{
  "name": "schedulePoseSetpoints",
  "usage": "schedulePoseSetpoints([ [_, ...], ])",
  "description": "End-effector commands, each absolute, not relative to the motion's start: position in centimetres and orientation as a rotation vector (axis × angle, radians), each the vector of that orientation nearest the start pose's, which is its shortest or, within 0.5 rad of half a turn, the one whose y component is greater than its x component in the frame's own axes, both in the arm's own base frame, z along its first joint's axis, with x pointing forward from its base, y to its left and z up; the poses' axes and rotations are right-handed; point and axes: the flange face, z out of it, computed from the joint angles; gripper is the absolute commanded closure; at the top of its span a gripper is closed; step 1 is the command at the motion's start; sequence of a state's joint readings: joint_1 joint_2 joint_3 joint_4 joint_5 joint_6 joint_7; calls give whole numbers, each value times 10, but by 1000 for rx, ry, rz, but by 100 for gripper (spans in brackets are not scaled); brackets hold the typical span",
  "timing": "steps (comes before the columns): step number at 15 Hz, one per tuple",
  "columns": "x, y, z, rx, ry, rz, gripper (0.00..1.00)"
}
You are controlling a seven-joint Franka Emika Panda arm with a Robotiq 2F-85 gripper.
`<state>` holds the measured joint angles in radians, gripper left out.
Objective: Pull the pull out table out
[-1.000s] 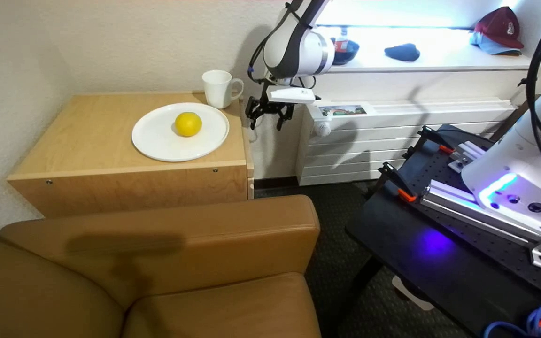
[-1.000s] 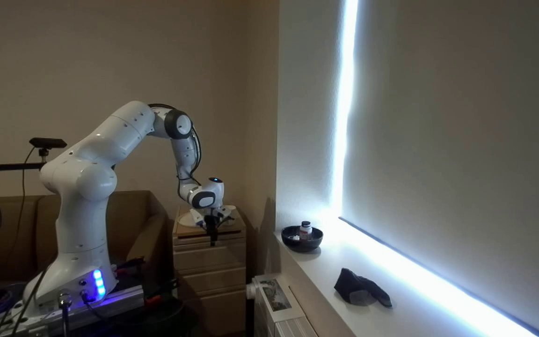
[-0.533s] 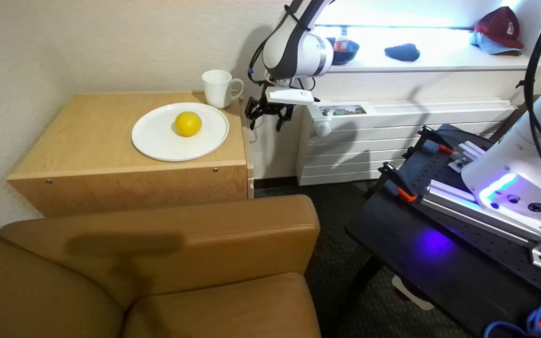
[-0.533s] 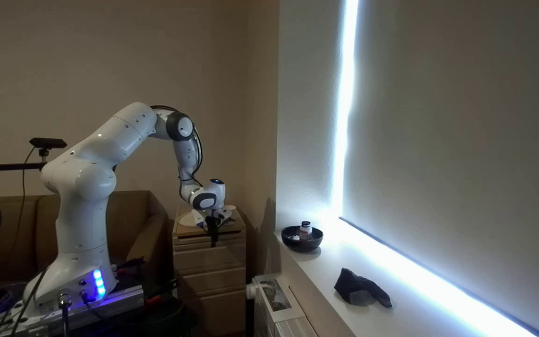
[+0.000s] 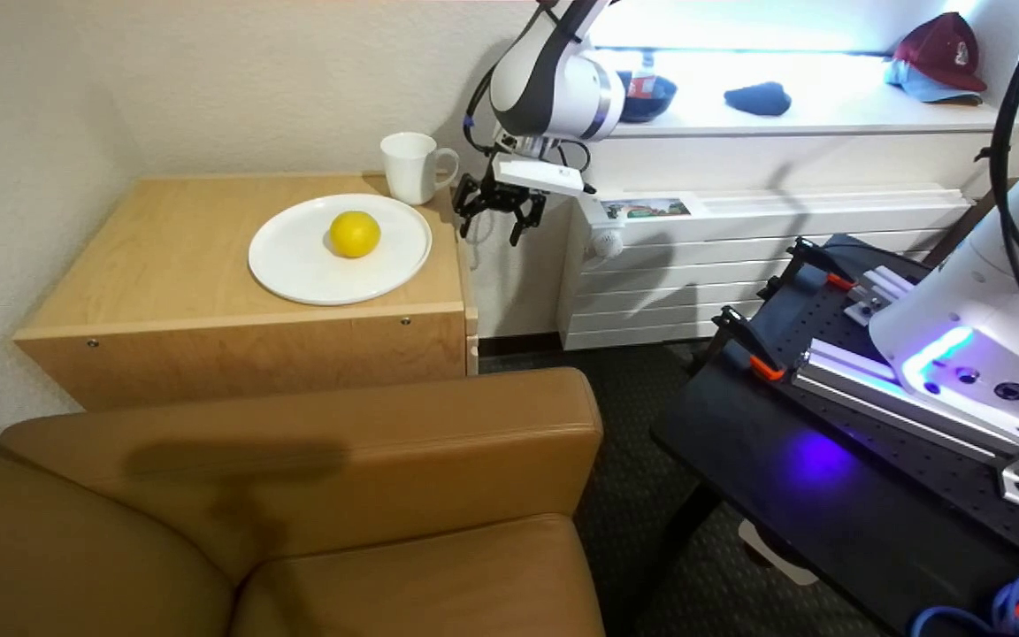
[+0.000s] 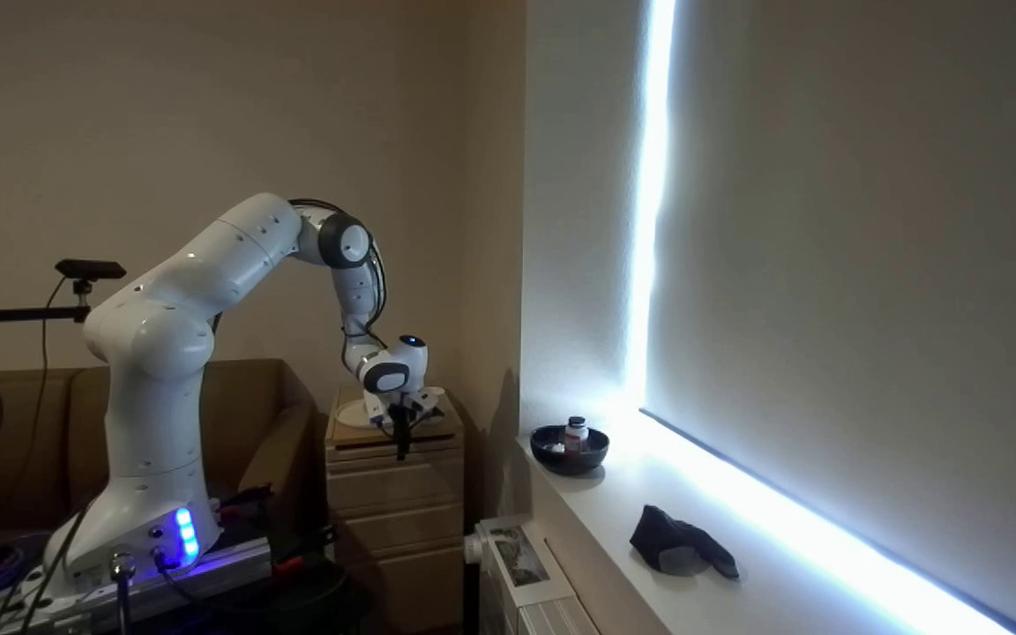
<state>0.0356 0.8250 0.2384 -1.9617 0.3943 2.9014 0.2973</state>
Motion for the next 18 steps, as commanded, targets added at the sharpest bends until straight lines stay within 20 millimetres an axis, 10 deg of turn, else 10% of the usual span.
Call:
schedulePoseSetpoints([
  [1, 585, 142, 64, -2742, 697, -17, 0],
  [18, 586, 125, 16, -2770, 713, 11, 0],
])
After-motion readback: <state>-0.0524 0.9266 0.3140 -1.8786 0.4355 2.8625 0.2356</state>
